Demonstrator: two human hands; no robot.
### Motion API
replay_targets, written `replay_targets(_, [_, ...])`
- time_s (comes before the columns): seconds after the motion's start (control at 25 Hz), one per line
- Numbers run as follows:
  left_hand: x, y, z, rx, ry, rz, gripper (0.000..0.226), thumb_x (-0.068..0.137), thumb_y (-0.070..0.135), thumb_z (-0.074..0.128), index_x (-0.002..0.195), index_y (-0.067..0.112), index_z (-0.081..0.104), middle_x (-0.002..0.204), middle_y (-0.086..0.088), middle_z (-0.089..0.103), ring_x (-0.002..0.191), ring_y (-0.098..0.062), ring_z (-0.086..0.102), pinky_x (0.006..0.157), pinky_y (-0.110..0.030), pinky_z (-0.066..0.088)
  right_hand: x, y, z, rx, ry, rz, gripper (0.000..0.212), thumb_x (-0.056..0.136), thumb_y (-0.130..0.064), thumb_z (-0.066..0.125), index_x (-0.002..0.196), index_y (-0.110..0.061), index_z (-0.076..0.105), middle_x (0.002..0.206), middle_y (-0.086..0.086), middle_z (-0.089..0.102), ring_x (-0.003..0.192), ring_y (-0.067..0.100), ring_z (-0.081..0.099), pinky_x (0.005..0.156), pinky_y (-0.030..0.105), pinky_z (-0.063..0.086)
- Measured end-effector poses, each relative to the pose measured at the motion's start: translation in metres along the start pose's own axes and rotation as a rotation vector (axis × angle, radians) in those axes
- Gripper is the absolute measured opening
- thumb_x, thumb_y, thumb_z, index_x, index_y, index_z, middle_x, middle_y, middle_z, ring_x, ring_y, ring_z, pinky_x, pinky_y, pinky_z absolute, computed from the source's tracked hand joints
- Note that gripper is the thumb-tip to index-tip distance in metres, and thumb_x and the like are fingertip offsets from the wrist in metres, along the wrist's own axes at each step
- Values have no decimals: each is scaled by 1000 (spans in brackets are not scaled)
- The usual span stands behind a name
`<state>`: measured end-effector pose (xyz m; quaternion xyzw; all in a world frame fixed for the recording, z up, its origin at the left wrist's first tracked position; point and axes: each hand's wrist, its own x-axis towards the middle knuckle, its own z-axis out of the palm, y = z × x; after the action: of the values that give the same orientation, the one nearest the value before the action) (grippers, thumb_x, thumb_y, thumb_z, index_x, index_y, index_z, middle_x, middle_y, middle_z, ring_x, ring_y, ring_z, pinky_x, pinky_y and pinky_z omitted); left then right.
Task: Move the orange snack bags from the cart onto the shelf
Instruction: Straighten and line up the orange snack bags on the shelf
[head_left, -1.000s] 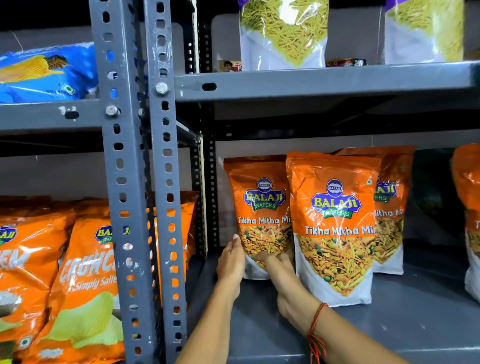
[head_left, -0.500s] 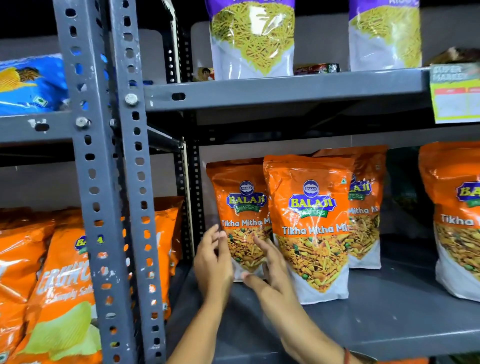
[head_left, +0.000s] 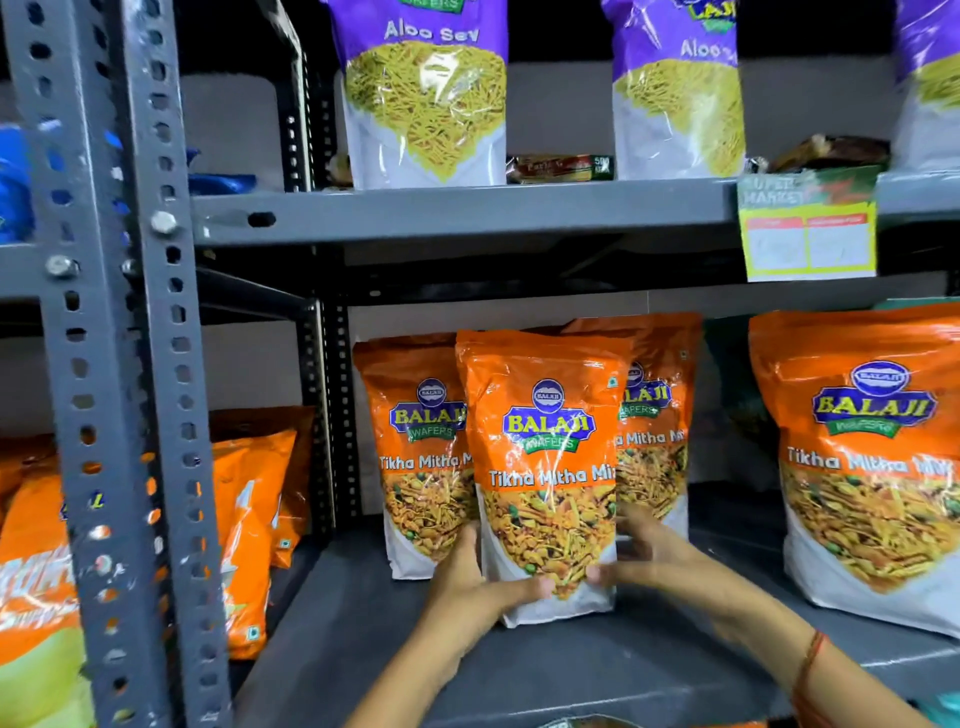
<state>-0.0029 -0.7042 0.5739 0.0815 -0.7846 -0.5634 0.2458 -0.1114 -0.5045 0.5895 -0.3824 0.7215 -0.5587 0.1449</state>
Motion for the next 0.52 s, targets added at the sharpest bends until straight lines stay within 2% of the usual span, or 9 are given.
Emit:
replay_targets(0.08, [-2, 1, 4, -18, -4, 12, 62, 51, 26, 92, 96, 40, 51, 109, 21, 62, 102, 4, 57, 86, -22, 48, -3, -1, 0, -99, -71, 42, 69, 74, -18, 84, 131, -36, 49, 123, -21, 68, 112, 0, 64, 105, 28, 48])
replay_targets(0.16, [-4, 1, 7, -35, 12, 41, 62, 52, 22, 92, 96, 40, 52, 107, 24, 62, 100, 9, 57, 80, -16, 47, -8, -5, 3, -136, -21, 36, 55, 76, -13, 82, 113, -39, 51, 113, -26, 65, 98, -7, 63, 93, 15, 51])
replay_targets(0.24, [-8, 0, 7, -49, 35, 56, 66, 47, 28, 93, 98, 44, 54, 110, 24, 64, 103, 6, 59, 84, -20, 49, -11, -4, 4, -135, 24, -3, 52, 76, -9, 81, 96, -43, 47, 100, -28, 62, 83, -15, 58, 76, 6, 50])
replay_targets(0.32, [-15, 0, 3, -65, 51, 66, 69, 42, 35, 92, 98, 46, 55, 107, 26, 65, 103, 4, 60, 89, -25, 50, -17, -2, 6, -163, 36, -35, 48, 73, -12, 83, 96, -41, 52, 80, -28, 64, 69, -13, 58, 71, 13, 48])
replay_targets(0.36, [-19, 1, -2, -73, 55, 70, 69, 41, 35, 92, 99, 46, 55, 104, 27, 66, 100, 5, 62, 87, -24, 50, -19, -2, 10, -177, 39, -33, 49, 71, -14, 85, 102, -39, 56, 81, -28, 69, 72, -12, 61, 75, 19, 51])
replay_targets(0.44, [-29, 3, -15, -95, 57, 84, 71, 42, 30, 93, 101, 43, 56, 102, 23, 71, 96, 4, 67, 84, -22, 51, -21, -6, 21, -175, 51, -85, 59, 66, -19, 87, 115, -38, 59, 104, -25, 73, 94, -6, 67, 92, 32, 54])
replay_targets(0.52, [-38, 3, -32, -113, 77, 98, 74, 45, 24, 92, 106, 42, 55, 103, 21, 73, 96, 3, 68, 83, -21, 52, -20, -14, 37, -170, 80, -166, 66, 61, -26, 89, 118, -38, 59, 116, -20, 72, 108, 2, 67, 99, 38, 52])
